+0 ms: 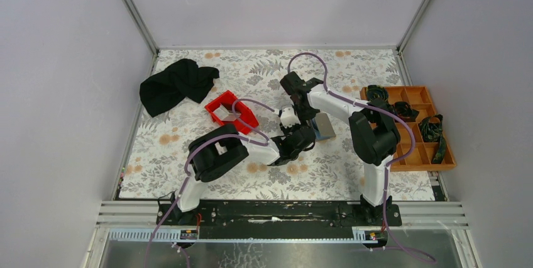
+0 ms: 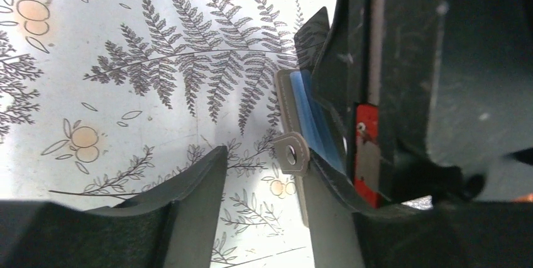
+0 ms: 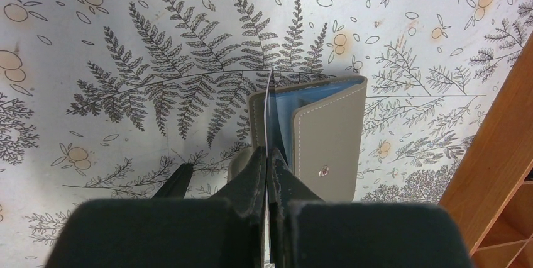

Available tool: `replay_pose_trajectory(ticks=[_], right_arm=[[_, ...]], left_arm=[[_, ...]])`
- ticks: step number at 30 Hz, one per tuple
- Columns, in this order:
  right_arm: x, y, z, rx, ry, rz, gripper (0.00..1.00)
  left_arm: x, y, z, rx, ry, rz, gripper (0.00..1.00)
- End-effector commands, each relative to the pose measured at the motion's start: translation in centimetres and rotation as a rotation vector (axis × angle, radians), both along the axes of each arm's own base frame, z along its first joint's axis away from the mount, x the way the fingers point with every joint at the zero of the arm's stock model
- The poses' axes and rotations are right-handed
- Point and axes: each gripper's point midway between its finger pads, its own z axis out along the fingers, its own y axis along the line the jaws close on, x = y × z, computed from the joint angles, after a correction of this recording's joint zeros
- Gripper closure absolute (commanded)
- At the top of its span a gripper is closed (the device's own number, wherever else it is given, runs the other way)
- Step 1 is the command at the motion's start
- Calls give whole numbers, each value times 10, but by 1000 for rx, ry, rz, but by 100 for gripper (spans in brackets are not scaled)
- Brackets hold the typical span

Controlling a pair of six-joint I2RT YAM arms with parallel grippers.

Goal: Put the credit cards into the card holder
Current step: Open the card holder at the center of the board.

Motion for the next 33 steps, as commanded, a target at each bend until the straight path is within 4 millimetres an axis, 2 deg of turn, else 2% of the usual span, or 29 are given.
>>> replay_pose_trajectory(ticks=[1, 5, 14, 18, 23, 33], right_arm=[[-23, 1, -3, 9, 83, 20, 100], [-23, 1, -3, 10, 83, 22, 100], [-23, 0, -4, 10, 86, 21, 100], [-24, -1, -4, 15, 91, 20, 100], [-28, -2, -5, 14, 107, 21, 100], [-33, -13, -9, -37, 118, 16, 100]], left_arm=[[-44, 62, -93, 320, 221, -46, 49], [-45, 62, -95, 324, 224, -45, 57], [-38, 60, -92, 330, 194, -31, 64], [-32, 57, -87, 333, 164, -38, 75], [-30, 55, -85, 334, 150, -48, 83], [-34, 55, -91, 346, 167, -74, 86]])
